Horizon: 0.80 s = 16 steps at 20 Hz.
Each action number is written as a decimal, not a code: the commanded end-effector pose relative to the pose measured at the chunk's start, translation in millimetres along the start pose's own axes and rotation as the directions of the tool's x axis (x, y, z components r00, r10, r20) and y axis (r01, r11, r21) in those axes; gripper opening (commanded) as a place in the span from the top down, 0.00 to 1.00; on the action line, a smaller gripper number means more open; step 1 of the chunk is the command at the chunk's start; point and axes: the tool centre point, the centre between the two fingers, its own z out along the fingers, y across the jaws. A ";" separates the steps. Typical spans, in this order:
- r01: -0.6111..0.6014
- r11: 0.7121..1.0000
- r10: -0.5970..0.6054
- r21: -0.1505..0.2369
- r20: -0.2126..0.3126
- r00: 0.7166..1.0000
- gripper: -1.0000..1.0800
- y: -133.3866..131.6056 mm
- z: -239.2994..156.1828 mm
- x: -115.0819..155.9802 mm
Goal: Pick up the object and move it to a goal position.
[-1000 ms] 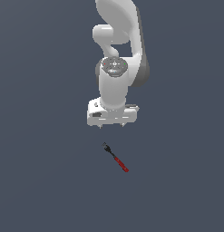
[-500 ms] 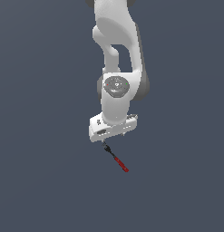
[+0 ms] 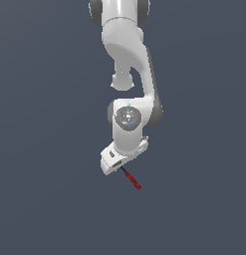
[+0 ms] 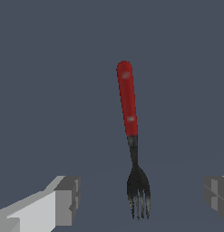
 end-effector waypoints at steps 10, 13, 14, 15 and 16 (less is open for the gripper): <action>0.113 0.994 -0.113 0.005 -0.011 0.994 0.04 5.8 23.3 12.8; 0.109 0.994 -0.109 0.006 -0.010 0.994 0.04 5.6 23.3 12.1; 0.109 0.994 -0.109 0.006 -0.010 0.994 0.04 5.6 24.5 12.1; 0.109 0.994 -0.109 0.006 -0.010 0.994 0.04 5.7 26.4 12.0; 0.110 0.994 -0.110 0.006 -0.010 0.994 0.04 5.4 29.0 12.2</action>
